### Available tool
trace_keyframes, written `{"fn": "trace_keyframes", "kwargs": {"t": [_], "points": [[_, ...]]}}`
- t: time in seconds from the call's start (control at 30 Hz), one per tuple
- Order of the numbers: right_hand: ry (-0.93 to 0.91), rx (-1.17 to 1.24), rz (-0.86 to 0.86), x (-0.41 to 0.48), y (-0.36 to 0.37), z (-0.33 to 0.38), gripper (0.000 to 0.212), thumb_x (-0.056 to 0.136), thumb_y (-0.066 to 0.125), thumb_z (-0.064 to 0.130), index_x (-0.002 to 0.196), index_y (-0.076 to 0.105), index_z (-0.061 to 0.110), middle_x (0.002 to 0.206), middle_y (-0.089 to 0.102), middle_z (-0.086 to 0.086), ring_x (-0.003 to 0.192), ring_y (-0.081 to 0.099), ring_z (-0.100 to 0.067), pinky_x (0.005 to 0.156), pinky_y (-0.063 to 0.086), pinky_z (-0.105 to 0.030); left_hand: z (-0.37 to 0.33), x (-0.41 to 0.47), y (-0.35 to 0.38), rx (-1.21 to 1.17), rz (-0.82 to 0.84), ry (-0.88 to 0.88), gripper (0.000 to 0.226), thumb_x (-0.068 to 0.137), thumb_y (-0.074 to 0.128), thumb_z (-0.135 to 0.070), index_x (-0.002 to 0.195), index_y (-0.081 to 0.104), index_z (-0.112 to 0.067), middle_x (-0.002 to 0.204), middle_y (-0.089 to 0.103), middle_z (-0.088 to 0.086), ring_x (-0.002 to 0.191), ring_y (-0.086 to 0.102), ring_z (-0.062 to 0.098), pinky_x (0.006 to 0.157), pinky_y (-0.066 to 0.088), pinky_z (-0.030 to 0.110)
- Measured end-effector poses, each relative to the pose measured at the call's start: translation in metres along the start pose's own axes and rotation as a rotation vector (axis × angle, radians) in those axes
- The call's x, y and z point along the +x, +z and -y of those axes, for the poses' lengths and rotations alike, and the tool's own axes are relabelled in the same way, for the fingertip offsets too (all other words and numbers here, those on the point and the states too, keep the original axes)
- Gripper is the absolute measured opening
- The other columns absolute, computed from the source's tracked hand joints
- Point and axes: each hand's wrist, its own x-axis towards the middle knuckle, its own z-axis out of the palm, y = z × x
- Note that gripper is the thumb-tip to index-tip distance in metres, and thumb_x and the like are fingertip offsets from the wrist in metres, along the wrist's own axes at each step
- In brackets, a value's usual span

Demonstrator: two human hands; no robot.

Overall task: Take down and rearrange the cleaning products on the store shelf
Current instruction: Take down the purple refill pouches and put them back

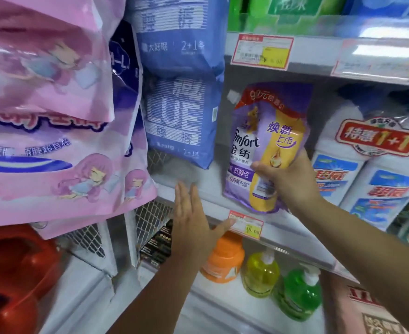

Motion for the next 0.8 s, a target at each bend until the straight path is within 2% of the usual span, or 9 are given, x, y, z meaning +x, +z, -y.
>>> {"fn": "trace_keyframes", "kwargs": {"t": [0.07,0.13,0.2,0.3,0.5,0.67,0.7,0.8], "points": [[0.018,-0.001,0.004,0.007,0.007,-0.004,0.062,0.066,0.09,0.028,0.118,0.057,0.023,0.1,0.074,0.004,0.089,0.072,-0.014,0.082,0.06,-0.041,0.001,-0.001,0.001,-0.002,0.001,0.01,0.122,0.067,0.036,-0.089,0.156,0.008,-0.011,0.163,-0.008,0.013,0.148,-0.018,0.015,0.12,0.001,0.033],[0.033,0.033,0.036,0.014,0.017,-0.007,0.06,0.068,0.09,0.024,0.118,0.057,0.02,0.098,0.074,0.002,0.087,0.073,-0.016,0.082,0.06,-0.045,0.003,-0.001,0.004,-0.01,-0.021,0.019,0.124,0.067,0.032,-0.093,0.156,0.008,-0.011,0.163,-0.009,0.012,0.148,-0.018,0.016,0.12,0.001,0.033],[0.042,0.098,0.075,0.018,0.029,-0.008,0.056,0.073,0.087,0.017,0.119,0.056,0.018,0.097,0.074,0.002,0.084,0.073,-0.013,0.079,0.061,-0.04,0.004,-0.001,0.007,0.002,-0.02,0.008,0.125,0.066,0.023,-0.096,0.156,0.006,-0.012,0.163,-0.012,0.01,0.149,-0.018,0.017,0.121,0.001,0.033],[0.019,0.122,0.113,0.02,0.047,-0.005,0.058,0.075,0.086,0.015,0.123,0.055,0.018,0.1,0.073,0.005,0.087,0.071,-0.005,0.076,0.056,-0.023,0.006,0.0,0.011,0.012,-0.019,-0.001,0.124,0.066,0.024,-0.096,0.157,0.002,-0.014,0.163,-0.016,0.007,0.149,-0.02,0.016,0.121,0.002,0.035],[0.006,0.123,0.16,0.026,0.059,-0.005,0.057,0.074,0.087,0.017,0.122,0.056,0.015,0.104,0.074,0.002,0.094,0.071,-0.01,0.085,0.057,-0.029,0.008,0.0,0.013,0.004,-0.018,0.013,0.121,0.068,0.033,-0.092,0.156,-0.002,-0.017,0.16,-0.022,0.003,0.148,-0.023,0.014,0.119,-0.003,0.031],[-0.038,0.073,0.195,0.026,0.052,-0.007,0.053,0.075,0.085,0.014,0.116,0.053,0.024,0.094,0.07,0.011,0.083,0.066,0.002,0.075,0.051,-0.013,0.009,0.0,0.014,0.01,-0.023,0.008,0.123,0.066,0.028,-0.095,0.156,-0.003,-0.018,0.16,-0.022,0.001,0.148,-0.023,0.014,0.12,-0.001,0.032],[-0.04,0.07,0.202,0.027,0.051,-0.006,0.054,0.075,0.086,0.015,0.116,0.052,0.025,0.095,0.07,0.011,0.085,0.066,0.002,0.076,0.051,-0.014,0.009,0.0,0.015,0.011,-0.023,0.006,0.123,0.066,0.027,-0.096,0.156,-0.003,-0.018,0.16,-0.022,0.001,0.148,-0.023,0.013,0.12,-0.001,0.032],[-0.025,0.078,0.254,0.025,0.05,-0.004,0.059,0.072,0.088,0.019,0.115,0.05,0.027,0.103,0.071,0.006,0.094,0.069,-0.007,0.087,0.054,-0.028,0.01,0.0,0.016,0.011,-0.035,0.007,0.124,0.067,0.025,-0.097,0.157,0.0,-0.015,0.162,-0.019,0.003,0.149,-0.021,0.014,0.12,-0.001,0.033]]}}
